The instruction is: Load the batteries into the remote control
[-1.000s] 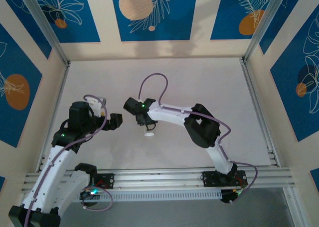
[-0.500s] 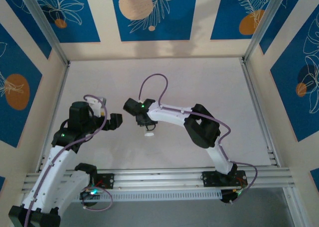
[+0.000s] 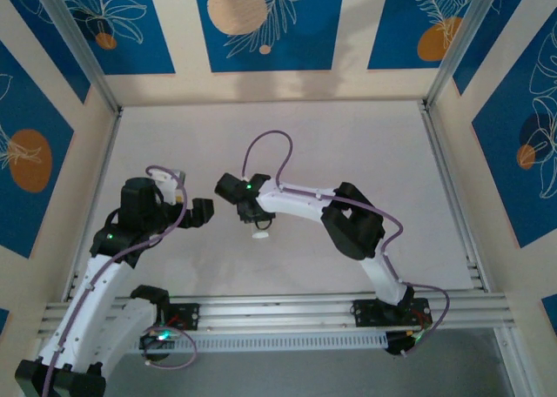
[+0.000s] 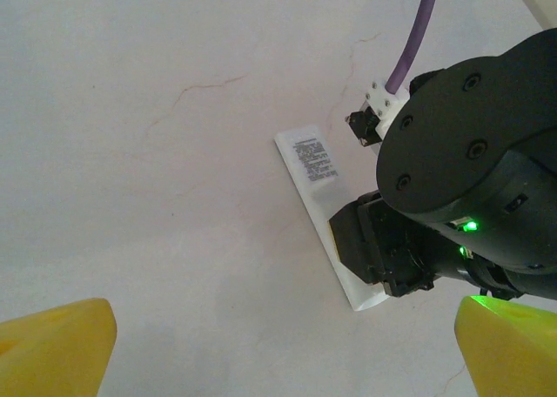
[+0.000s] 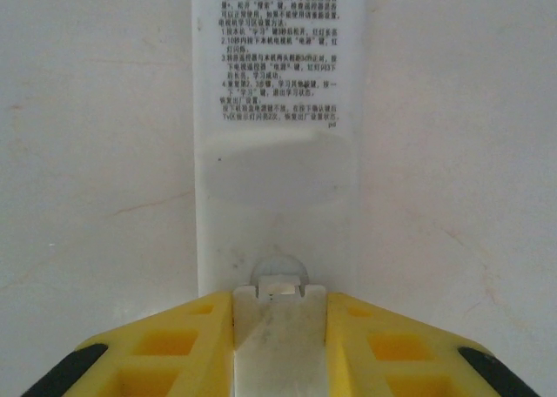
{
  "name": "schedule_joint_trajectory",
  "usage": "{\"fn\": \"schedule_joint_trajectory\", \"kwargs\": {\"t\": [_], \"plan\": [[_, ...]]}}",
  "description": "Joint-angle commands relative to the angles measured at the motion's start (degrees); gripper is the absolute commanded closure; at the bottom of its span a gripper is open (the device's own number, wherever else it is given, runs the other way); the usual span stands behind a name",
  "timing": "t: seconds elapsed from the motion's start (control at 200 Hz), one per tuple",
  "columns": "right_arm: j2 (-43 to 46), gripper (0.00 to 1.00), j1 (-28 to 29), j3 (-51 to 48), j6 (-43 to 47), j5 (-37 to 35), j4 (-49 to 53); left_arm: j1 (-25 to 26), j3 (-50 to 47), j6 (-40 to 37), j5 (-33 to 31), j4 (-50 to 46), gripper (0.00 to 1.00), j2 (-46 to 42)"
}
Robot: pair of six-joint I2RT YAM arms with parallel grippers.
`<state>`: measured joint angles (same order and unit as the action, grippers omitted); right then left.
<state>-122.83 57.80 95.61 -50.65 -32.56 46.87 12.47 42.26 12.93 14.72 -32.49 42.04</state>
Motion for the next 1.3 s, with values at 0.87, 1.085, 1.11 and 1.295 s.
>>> {"fn": "schedule_joint_trajectory", "kwargs": {"t": [0.87, 1.085, 1.11, 1.295], "plan": [[1.66, 0.61, 0.69, 1.0, -2.19, 1.88, 4.19, -1.39, -0.69, -0.84, 0.66, -0.38, 0.0, -0.65], [4.26, 0.6, 0.72, 2.07, -0.79, 1.22, 4.33, -1.45, -0.69, -0.9, 0.75, -0.38, 0.0, -0.73], [4.65, 0.6, 0.72, 2.11, -0.59, 1.27, 4.31, -1.4, -0.69, -0.91, 0.75, -0.36, 0.0, -0.74], [6.12, 0.79, 0.74, 1.96, 0.08, 0.9, 3.76, -1.42, -0.69, -0.95, 0.75, -0.38, 0.0, -0.82]]}}
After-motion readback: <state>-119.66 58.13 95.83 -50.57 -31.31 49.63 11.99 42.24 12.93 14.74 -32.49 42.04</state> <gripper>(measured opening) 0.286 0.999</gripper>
